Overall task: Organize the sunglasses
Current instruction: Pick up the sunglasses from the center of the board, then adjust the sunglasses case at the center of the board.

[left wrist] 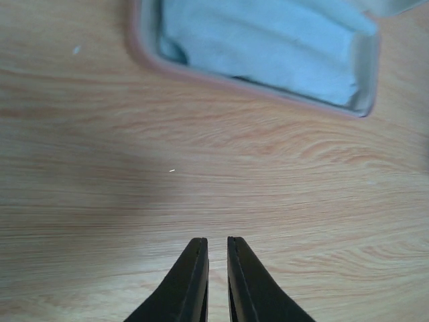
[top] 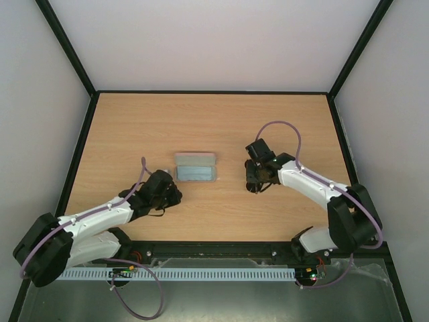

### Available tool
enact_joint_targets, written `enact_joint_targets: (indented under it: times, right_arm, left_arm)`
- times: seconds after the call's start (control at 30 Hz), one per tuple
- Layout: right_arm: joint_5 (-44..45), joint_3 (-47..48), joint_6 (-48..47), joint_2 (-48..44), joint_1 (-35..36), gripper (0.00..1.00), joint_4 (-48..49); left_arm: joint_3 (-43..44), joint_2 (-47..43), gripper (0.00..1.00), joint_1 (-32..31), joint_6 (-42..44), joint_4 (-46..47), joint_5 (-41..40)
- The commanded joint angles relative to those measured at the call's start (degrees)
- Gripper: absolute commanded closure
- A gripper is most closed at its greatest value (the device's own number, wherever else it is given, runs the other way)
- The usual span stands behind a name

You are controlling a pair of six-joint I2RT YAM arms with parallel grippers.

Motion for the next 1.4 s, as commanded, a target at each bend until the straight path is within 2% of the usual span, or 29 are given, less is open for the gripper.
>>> enact_joint_targets:
  times: [0.0, 0.2, 0.4, 0.63, 0.9, 1.1, 1.37]
  right_arm:
    - [-0.8, 3.3, -1.0, -3.0, -0.1, 0.99, -4.4]
    - [-5.4, 6.6, -2.1, -7.2, -0.1, 0.99, -5.1]
    - [-7.0, 10.4, -3.3, -8.9, -0.2, 0.99, -7.3]
    - [-8.6, 13.0, -4.9, -9.7, -0.1, 0.99, -8.1]
    - [-11.9, 15.3, -6.6, -8.3, 0.0, 0.99, -6.3]
    - [-13.2, 17.4, -5.8, -5.1, 0.6, 0.99, -5.4]
    - [-19.9, 18.3, -4.4, 3.5, 1.2, 0.99, 1.8]
  left_arm:
    - [-2.5, 2.3, 0.89, 0.6, -3.2, 4.8, -2.3]
    - [-1.3, 8.6, 0.93, 4.7, -1.4, 8.6, -4.2]
    - [4.3, 19.6, 0.96, 9.4, 2.2, 12.4, -3.9]
    - [11.3, 30.9, 0.98, 10.7, 4.0, 14.8, -4.1]
    - [19.7, 38.6, 0.98, 10.7, 6.4, 14.4, -2.8]
    - [19.2, 38.6, 0.98, 10.4, 6.2, 14.2, -1.8]
    - [12.9, 27.8, 0.98, 10.5, 5.9, 11.2, -3.3]
